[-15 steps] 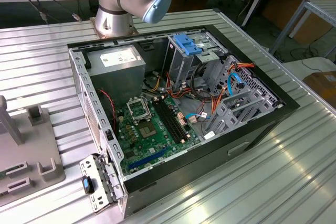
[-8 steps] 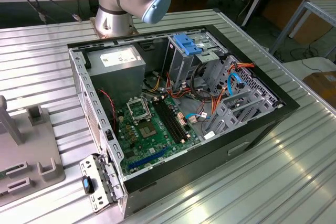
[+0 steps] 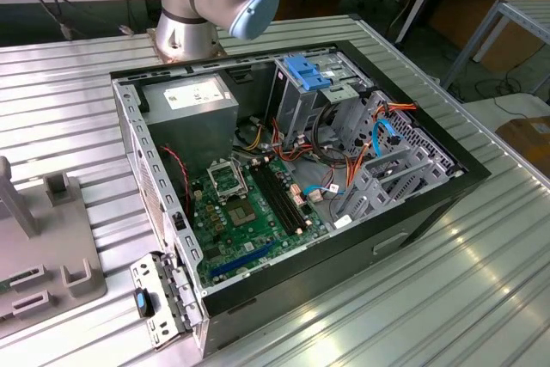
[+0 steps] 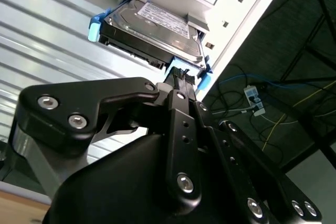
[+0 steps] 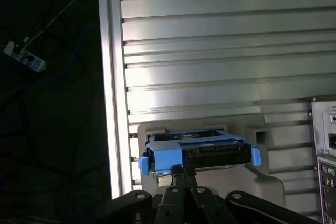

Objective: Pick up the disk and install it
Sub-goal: 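Reach for the disk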

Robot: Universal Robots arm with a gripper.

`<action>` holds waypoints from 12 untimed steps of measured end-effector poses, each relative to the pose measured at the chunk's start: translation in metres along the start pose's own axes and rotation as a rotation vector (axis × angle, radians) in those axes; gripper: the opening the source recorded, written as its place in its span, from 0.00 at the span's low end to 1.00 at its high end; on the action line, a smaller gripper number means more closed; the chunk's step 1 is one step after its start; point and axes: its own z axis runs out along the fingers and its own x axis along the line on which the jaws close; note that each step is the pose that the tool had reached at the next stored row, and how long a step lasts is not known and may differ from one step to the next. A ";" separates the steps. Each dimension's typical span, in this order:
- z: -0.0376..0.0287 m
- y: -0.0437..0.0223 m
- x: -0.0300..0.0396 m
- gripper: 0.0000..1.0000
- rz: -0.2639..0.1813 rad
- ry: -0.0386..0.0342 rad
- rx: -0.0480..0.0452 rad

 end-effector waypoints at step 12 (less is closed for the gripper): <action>0.0104 0.0067 0.0032 0.11 0.001 0.0346 0.0036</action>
